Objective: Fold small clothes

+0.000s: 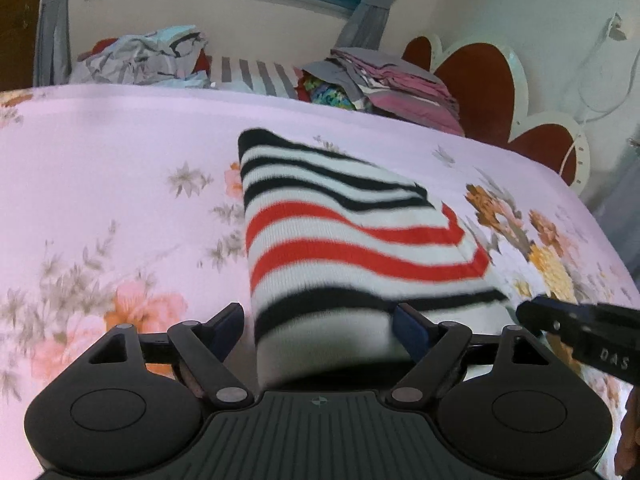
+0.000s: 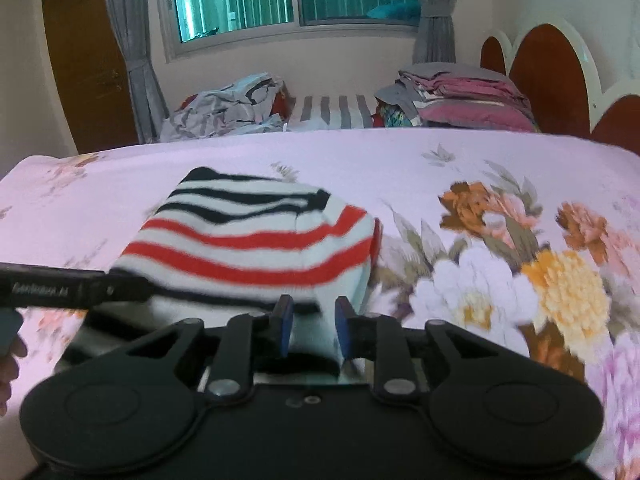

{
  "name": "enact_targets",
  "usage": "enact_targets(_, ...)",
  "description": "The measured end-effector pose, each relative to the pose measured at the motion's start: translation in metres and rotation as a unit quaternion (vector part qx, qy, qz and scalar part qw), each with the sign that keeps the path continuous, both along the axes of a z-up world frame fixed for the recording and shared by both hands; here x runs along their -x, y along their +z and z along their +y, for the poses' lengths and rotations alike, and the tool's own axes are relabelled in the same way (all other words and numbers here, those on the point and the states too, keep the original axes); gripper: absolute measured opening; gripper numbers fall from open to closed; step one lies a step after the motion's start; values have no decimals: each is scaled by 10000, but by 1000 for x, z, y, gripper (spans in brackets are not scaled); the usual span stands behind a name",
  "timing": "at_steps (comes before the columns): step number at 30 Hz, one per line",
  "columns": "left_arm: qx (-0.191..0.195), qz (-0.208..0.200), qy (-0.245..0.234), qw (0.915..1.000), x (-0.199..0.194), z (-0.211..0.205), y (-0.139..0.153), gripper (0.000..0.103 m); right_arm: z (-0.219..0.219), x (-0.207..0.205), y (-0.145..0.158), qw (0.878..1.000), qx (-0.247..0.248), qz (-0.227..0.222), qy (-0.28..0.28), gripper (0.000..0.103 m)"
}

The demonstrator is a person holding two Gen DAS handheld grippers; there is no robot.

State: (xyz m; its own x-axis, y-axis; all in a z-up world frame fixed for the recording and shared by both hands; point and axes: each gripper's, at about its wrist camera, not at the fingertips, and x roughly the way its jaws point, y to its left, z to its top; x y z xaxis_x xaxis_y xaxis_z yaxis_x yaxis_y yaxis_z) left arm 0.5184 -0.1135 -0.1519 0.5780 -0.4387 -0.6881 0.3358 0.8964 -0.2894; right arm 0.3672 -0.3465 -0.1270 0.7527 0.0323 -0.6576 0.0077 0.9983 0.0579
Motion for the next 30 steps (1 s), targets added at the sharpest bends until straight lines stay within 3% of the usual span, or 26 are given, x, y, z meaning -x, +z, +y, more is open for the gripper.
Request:
enact_targets(6,170,283,-13,9995,9,7,-17,81,-4,21,-24,9986,-169,357,-359,24)
enact_targets(15,40,282,-185,9994,5,6,-19,83,-9,21,-38,9936,-497,590,-828,31)
enact_targets(22,30,338,-314,9989,5,8,-7,84,-4,34,-20,9911,-467,564,-1108,54)
enact_targets(30,299,418,-243,9984,-4,7,4,85,-12,27,1,9895,-797,468,-1108,67)
